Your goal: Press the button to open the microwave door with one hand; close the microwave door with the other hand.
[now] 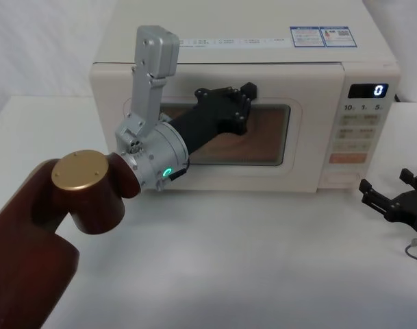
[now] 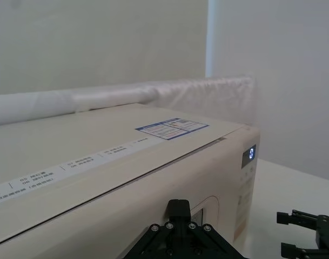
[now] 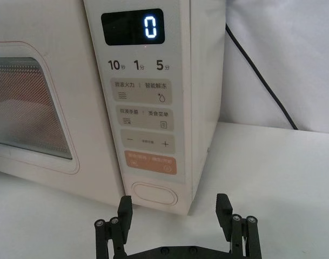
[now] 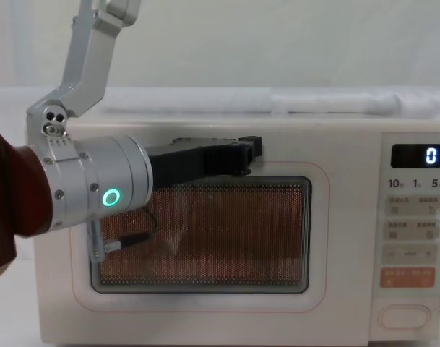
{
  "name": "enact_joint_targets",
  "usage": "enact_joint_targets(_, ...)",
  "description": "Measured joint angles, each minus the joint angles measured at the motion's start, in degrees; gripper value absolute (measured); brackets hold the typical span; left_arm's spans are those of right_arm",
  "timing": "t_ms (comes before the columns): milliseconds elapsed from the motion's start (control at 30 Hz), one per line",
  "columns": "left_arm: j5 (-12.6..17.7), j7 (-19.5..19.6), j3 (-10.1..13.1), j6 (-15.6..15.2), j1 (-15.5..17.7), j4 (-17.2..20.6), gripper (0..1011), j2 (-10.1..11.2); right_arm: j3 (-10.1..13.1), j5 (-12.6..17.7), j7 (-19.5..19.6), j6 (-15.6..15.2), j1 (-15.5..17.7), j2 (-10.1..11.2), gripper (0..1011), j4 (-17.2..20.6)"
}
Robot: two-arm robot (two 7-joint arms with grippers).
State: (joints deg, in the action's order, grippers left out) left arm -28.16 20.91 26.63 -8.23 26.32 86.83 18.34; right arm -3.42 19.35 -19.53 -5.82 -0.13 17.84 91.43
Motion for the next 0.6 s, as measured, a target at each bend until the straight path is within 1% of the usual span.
enact_joint_targets(200,0.7,-1.56,-0.58,-0.17,-0.35,0.06,0,-0.94,0.0,0.0,0.0,0.0,0.0,0.0,1002,0.0)
enact_joint_targets(467,1.07,-1.85,-1.1,-0.21,-0.57,-0.04,0,-1.71,0.0,0.0,0.0,0.0,0.0,0.0,1002,0.0)
enact_joint_targets(600,0.69,-1.01,-1.36,-0.2,-0.76,0.17,0,-1.68,0.0,0.0,0.0,0.0,0.0,0.0,1002,0.0)
